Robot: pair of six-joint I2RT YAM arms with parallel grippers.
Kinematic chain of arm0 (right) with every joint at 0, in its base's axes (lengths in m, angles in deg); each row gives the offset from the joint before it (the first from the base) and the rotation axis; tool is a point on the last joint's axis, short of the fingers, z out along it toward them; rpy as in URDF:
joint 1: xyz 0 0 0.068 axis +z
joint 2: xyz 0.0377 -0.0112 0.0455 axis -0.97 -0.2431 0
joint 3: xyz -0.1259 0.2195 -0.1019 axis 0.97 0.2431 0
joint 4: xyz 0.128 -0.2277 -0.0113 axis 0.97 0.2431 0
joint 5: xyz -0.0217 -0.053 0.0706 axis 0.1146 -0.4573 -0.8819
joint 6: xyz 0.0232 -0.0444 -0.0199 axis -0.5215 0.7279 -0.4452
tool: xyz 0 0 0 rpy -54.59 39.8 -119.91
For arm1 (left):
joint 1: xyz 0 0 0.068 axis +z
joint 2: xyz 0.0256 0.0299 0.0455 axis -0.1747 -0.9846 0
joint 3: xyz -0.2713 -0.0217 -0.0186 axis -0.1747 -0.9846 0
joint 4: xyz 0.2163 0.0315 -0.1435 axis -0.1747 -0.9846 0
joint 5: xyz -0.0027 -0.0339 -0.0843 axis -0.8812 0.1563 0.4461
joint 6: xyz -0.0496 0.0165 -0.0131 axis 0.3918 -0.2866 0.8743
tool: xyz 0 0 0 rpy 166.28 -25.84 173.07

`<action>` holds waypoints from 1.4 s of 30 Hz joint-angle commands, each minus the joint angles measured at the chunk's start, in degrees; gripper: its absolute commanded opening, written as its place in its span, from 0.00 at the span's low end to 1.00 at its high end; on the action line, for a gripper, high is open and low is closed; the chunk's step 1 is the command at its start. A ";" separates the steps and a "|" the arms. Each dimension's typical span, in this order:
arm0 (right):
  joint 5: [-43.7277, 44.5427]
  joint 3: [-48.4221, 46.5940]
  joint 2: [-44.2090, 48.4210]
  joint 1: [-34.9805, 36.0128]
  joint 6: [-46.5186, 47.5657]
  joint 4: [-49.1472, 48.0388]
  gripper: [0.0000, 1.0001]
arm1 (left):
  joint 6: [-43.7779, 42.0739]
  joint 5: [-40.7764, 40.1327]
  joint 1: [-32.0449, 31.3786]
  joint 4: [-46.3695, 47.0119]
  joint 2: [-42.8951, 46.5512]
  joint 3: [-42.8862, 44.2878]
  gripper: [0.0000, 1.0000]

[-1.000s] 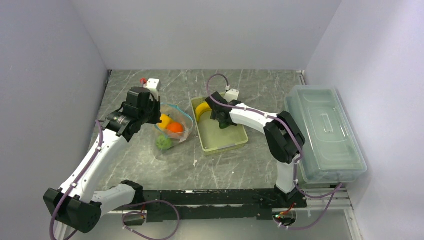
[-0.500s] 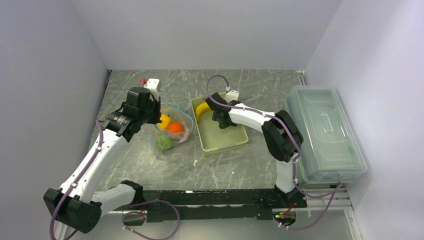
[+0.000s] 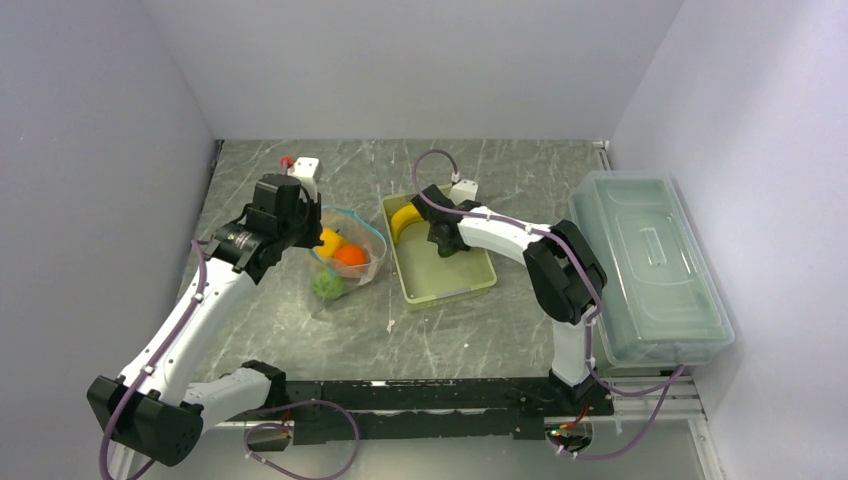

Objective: Place the food in the zip-top bag and seal the zipper
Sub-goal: Pick up the fake fruit from the bin, then place the fake fruit in the zipper food storage bag.

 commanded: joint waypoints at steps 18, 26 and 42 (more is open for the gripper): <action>-4.64 7.77 17.60 0.39 8.80 -10.13 0.00 | -0.85 0.20 -0.19 0.73 -0.05 -0.17 0.00; -9.74 9.59 25.36 2.63 16.84 -15.83 0.00 | -0.81 0.20 -0.23 0.81 -0.20 -0.19 0.00; -27.05 14.11 35.63 7.25 30.16 -29.98 0.00 | -0.78 0.90 -0.28 0.81 -0.21 -0.12 0.00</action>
